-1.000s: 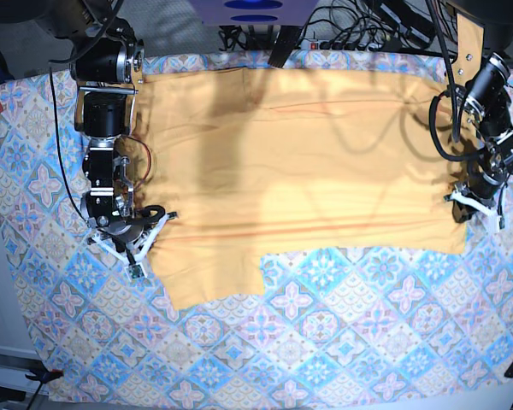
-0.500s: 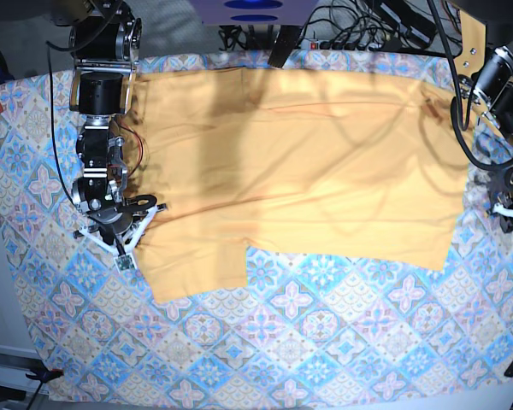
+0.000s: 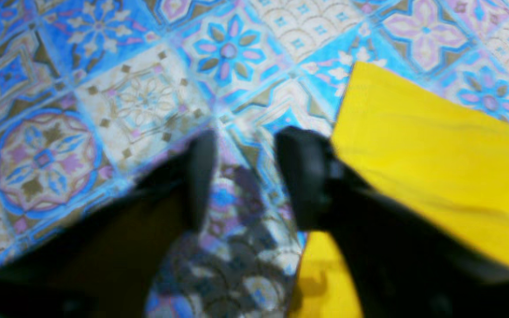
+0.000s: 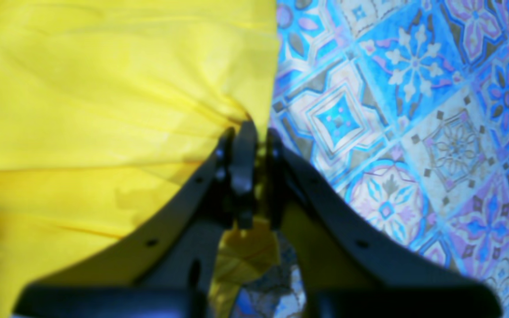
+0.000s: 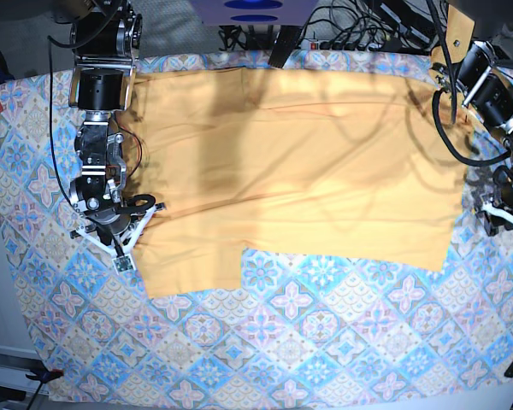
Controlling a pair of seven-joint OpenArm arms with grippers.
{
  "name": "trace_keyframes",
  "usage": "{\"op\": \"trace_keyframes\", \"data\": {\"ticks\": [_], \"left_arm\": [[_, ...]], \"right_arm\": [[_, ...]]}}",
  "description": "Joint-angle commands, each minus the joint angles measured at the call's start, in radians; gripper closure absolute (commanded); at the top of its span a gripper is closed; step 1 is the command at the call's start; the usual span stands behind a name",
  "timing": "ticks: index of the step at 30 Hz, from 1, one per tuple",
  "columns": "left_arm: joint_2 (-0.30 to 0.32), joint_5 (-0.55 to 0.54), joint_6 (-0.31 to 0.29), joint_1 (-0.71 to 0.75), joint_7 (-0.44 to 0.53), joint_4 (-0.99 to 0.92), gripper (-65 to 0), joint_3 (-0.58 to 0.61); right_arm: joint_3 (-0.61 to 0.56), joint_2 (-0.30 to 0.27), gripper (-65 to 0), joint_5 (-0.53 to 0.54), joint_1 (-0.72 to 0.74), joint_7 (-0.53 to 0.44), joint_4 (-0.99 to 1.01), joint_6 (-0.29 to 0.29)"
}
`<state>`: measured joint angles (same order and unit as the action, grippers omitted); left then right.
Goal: Fold the T-shirt properly
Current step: 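Lift the hem corners and pull them toward the collar edge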
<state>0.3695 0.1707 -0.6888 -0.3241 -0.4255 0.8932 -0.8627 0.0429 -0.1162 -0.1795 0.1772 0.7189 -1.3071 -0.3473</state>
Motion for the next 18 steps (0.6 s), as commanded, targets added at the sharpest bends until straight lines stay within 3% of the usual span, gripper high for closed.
{"op": "trace_keyframes", "data": {"ticks": [1, 3, 8, 14, 18], "left_arm": [[0.026, -0.021, -0.009, -0.028, 0.027, 0.017, -40.2, 0.009], [0.029, -0.023, -0.009, -0.045, -0.002, 0.010, -44.8, 0.072], [0.064, -0.032, -0.009, -0.198, -0.031, -0.208, -43.7, 0.173], [0.112, -0.021, -0.009, -0.373, 0.155, -0.578, -43.5, 0.176], [0.107, 0.023, -0.009, -0.389, 0.241, -0.636, -43.7, 0.210]], "right_arm": [[0.001, -0.007, -3.9, -0.001, 0.020, -0.018, -0.015, 0.004], [0.001, -0.009, -3.9, -0.001, 0.011, -0.018, -0.015, 0.004], [-0.001, -0.010, -4.0, -0.001, 0.011, -0.018, -0.015, 0.004], [-0.001, -0.013, -4.0, -0.001, 0.008, -0.018, -0.015, 0.004], [-0.001, -0.024, -4.0, -0.001, 0.008, -0.018, -0.015, 0.004]]}}
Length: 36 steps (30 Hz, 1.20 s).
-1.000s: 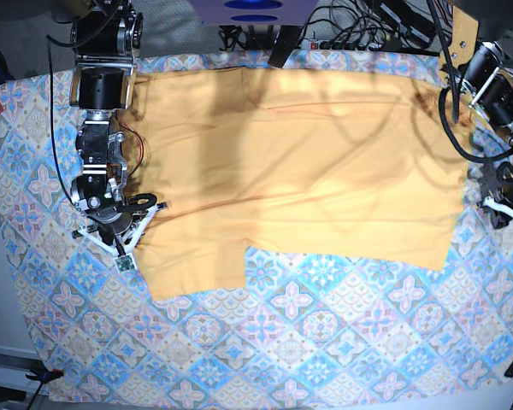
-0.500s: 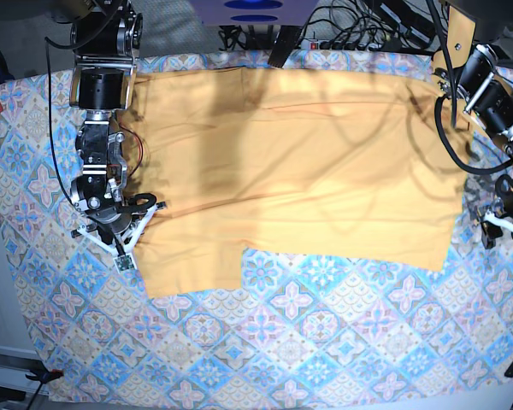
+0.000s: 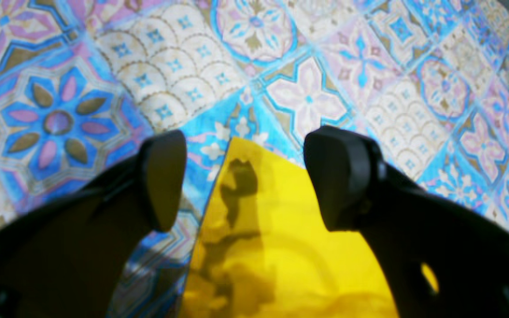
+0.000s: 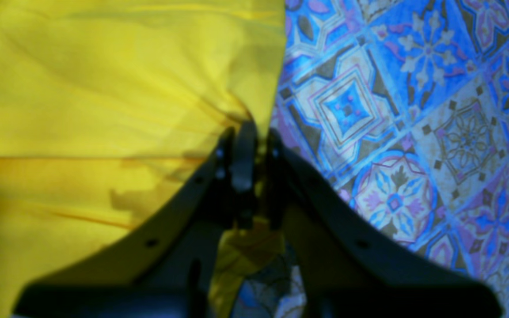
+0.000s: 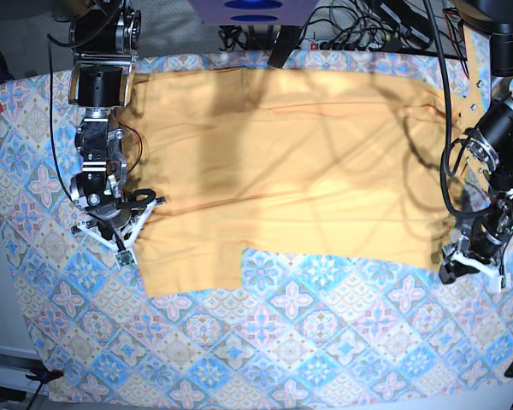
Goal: Fold the T-shirt properly
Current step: 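Lift the hem corners and pull them toward the collar edge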
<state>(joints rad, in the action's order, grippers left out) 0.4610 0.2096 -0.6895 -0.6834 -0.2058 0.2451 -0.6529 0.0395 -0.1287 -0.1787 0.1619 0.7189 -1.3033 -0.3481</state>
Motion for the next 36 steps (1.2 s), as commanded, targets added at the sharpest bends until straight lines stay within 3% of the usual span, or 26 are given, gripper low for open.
{"op": "trace_keyframes", "data": {"ticks": [1, 7, 16, 20, 26, 36], "left_arm": [[0.011, 0.003, -0.009, -0.026, 0.042, 0.010, -43.8, 0.022], [-0.028, 0.021, -0.009, 0.035, 0.113, 0.010, -44.0, 0.051], [-0.008, 0.020, -0.009, 0.057, 0.121, 0.017, -44.0, 0.049], [0.005, 0.026, 0.021, 0.058, 0.211, 0.009, -43.9, 0.054], [-0.001, 0.027, 0.077, 0.098, 0.220, 0.007, -44.0, 0.055], [0.002, 0.032, 0.069, 0.120, 0.217, -0.088, -43.2, 0.057]], "right_arm": [[0.003, -0.013, -4.0, -0.002, 0.023, -0.018, -0.019, 0.005], [0.003, -0.013, -4.0, -0.002, 0.023, -0.018, -0.019, 0.005], [0.003, -0.013, -4.0, -0.003, 0.005, -0.018, -0.019, 0.005], [0.003, -0.013, -4.0, -0.003, 0.001, -0.018, -0.019, 0.005], [0.003, -0.022, -4.0, -0.003, -0.012, -0.018, -0.023, 0.004], [0.004, -0.027, -4.0, -0.003, -0.014, -0.018, -0.026, 0.004]]}}
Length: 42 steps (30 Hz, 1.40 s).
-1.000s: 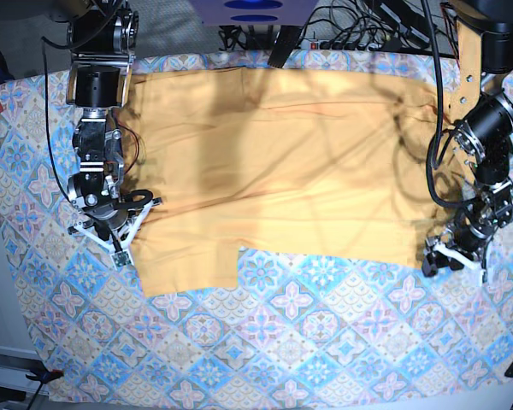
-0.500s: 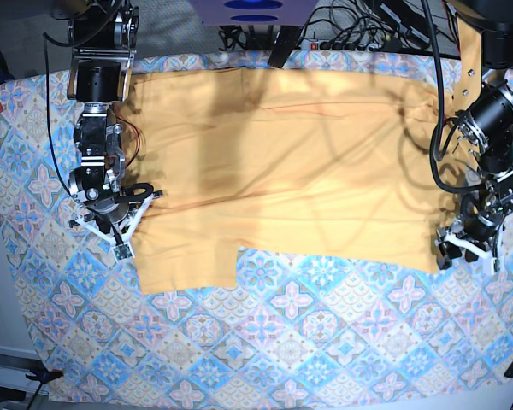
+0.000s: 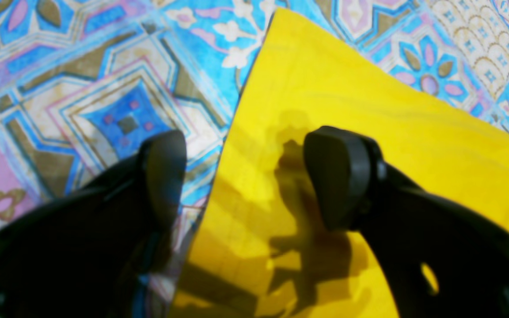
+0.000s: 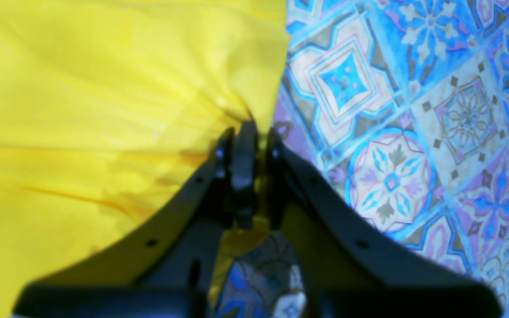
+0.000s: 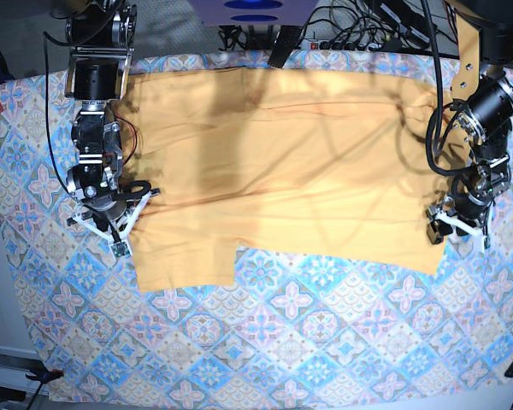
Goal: Fold the T-shirt properly
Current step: 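Lift the hem corners and pull them toward the collar edge, then drag the held hem over the collar edge, folding the shirt in half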
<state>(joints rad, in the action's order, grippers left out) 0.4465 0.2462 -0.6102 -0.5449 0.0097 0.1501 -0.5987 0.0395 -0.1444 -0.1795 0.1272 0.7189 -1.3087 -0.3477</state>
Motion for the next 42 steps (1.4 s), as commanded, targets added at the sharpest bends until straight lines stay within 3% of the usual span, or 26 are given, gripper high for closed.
{"op": "trace_keyframes", "data": {"ticks": [1, 5, 14, 21, 30, 38, 42], "left_arm": [[0.015, 0.012, -0.014, -0.019, 0.000, 0.006, -42.4, 0.009], [-0.016, 0.094, -0.088, -0.027, 0.000, 0.010, -34.0, 0.021], [-0.078, 0.187, -0.088, -0.057, 0.005, -0.027, -28.2, 0.021], [-0.081, 0.181, -0.088, -0.053, 0.008, -0.020, -0.9, 0.016], [-0.053, 0.173, -0.088, 0.004, 0.048, 0.024, 0.0, 0.015], [-0.053, 0.009, -0.088, 0.150, 0.049, 0.273, 0.0, 0.015], [-0.053, -0.048, -0.088, 0.194, -0.058, 0.394, 0.0, 0.015]], "right_arm": [[0.003, -0.011, -4.0, -0.002, 0.021, -0.018, -0.021, 0.003], [0.003, -0.011, -4.0, -0.002, 0.021, -0.018, -0.021, 0.003], [0.003, -0.011, -4.0, -0.002, -0.011, -0.018, -0.045, 0.003], [0.003, -0.024, -4.0, -0.002, -0.010, 0.011, -0.067, 0.003], [0.003, -0.022, -3.8, -0.002, -0.011, 0.014, -0.067, 0.002], [0.003, -0.021, -3.8, -0.002, -0.013, 0.003, -0.095, 0.002], [0.003, -0.019, -3.8, -0.002, -0.013, 0.005, -0.124, 0.002]]}}
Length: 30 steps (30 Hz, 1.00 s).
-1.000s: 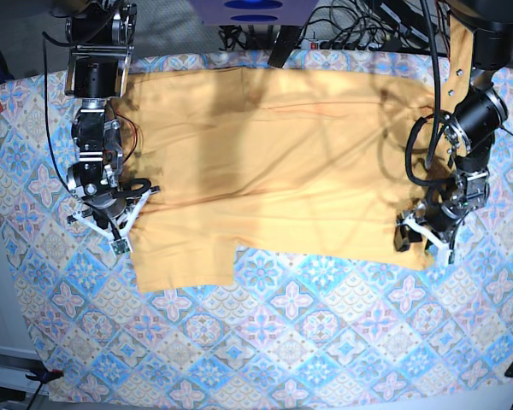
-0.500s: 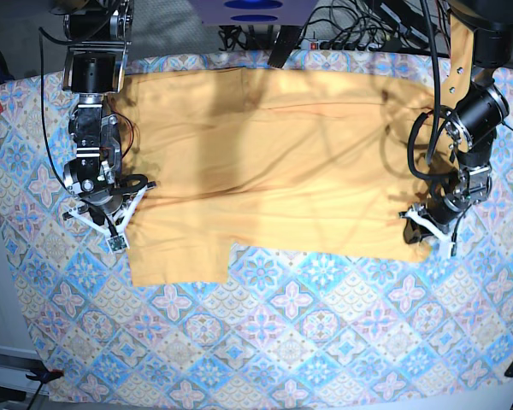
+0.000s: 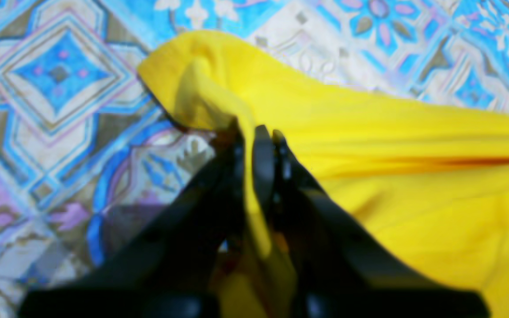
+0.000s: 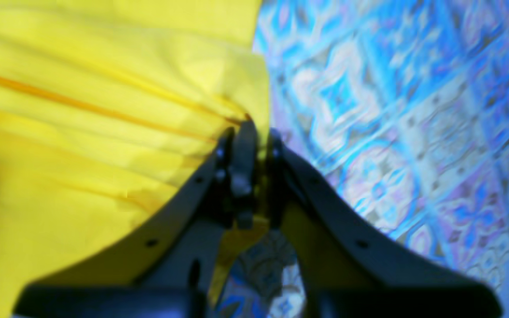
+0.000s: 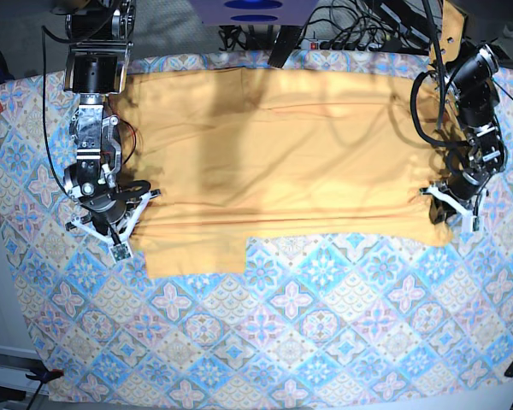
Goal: Fold the T-shirt properly
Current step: 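Drag the held hem over the collar edge, folding the shirt in half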
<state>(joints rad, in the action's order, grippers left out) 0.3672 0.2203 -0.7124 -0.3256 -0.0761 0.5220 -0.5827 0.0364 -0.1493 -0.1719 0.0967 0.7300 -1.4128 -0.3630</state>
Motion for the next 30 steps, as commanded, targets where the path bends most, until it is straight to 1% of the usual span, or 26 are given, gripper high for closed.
{"op": "trace_keyframes", "data": {"ticks": [1, 4, 6, 9, 12, 17, 27, 30], "left_arm": [[0.025, -0.040, 0.014, -0.013, 0.005, 0.059, 0.0, -0.001], [0.022, -0.117, 0.014, 0.043, -0.047, 0.194, 0.0, -0.001], [0.020, -0.144, 0.014, 0.073, -0.103, 0.293, 0.0, 0.000], [0.003, -0.161, 0.014, 0.096, -0.190, 0.412, 0.0, 0.000], [0.000, -0.161, 0.014, 0.107, -0.250, 0.475, 0.0, 0.000], [-0.001, -0.161, 0.014, 0.144, -0.258, 0.494, 0.0, 0.000], [-0.001, -0.163, 0.014, 0.260, -0.261, 0.606, 0.0, -0.001], [-0.001, -0.163, 0.014, 0.273, -0.259, 0.606, 0.0, -0.030]], "right_arm": [[0.006, -0.014, -3.8, -0.010, 0.018, -0.007, -0.020, 0.017], [0.006, -0.008, -3.8, -0.010, 0.016, -0.007, -0.020, 0.017], [0.006, 0.006, -3.8, -0.010, 0.008, -0.007, -0.020, 0.017], [0.006, 0.007, -3.8, -0.010, -0.030, -0.007, -0.041, 0.017], [0.006, 0.007, -3.8, -0.010, -0.056, 0.000, -0.084, 0.017], [0.006, 0.007, -3.8, -0.010, -0.104, 0.003, -0.142, 0.017], [0.013, 0.007, -3.8, -0.010, -0.200, 0.003, -0.236, 0.017], [0.013, 0.007, -3.8, -0.008, -0.229, 0.003, -0.276, 0.019]]}}
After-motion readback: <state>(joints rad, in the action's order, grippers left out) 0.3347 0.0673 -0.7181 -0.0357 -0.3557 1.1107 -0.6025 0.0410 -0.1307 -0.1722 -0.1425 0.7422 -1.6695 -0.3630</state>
